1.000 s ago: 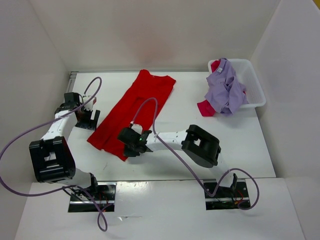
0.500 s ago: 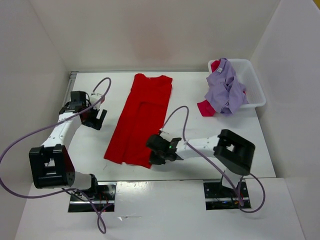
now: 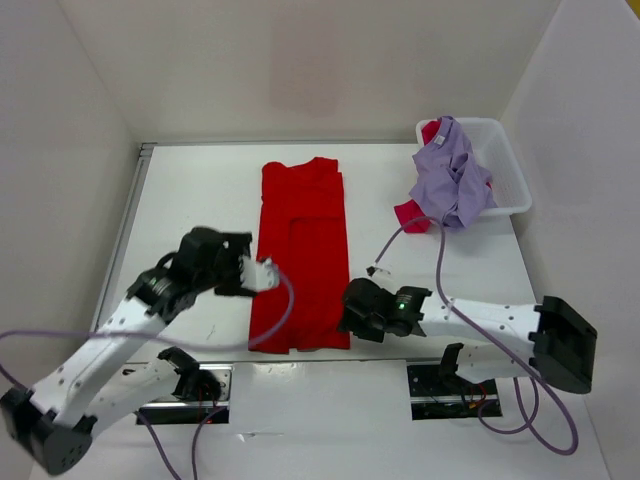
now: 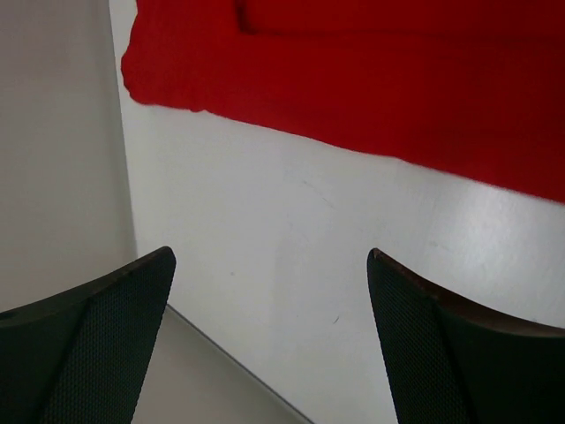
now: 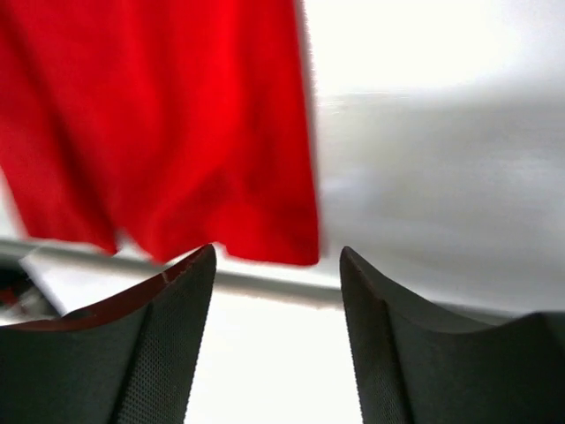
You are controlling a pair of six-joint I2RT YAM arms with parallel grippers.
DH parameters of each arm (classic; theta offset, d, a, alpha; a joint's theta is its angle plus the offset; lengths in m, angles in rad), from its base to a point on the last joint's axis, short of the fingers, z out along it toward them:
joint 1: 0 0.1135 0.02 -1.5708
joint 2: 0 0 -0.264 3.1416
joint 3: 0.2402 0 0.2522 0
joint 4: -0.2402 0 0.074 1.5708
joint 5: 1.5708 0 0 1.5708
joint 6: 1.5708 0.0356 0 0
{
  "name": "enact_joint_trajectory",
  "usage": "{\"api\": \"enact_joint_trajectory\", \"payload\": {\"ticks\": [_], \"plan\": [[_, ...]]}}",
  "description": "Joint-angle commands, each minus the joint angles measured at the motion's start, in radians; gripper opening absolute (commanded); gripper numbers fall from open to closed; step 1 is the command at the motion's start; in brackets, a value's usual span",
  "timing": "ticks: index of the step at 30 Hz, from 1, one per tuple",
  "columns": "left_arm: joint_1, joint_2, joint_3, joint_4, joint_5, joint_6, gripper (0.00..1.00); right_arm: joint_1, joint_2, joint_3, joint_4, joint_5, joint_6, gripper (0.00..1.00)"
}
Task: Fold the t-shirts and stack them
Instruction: Grab the bottom of the folded rectangular tshirt with both arms
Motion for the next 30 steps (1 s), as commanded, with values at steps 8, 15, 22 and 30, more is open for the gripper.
{"api": "enact_joint_trajectory", "payload": {"ticks": [8, 15, 22, 30], "plan": [[-0.086, -0.783, -0.414, -0.382, 0.39, 0.802, 0.92, -0.035, -0.179, 0.006, -0.088, 0.051, -0.028, 0.65], [-0.096, -0.558, -0.382, -0.415, 0.52, 0.932, 0.9, -0.054, -0.179, -0.014, -0.054, 0.015, -0.028, 0.65], [-0.207, -0.196, -0.308, -0.415, 0.509, 0.954, 0.82, -0.107, -0.209, -0.042, -0.043, -0.017, -0.021, 0.65], [-0.297, -0.017, -0.323, -0.332, 0.367, 1.026, 0.65, -0.141, -0.194, -0.051, -0.037, -0.052, -0.062, 0.65]]}}
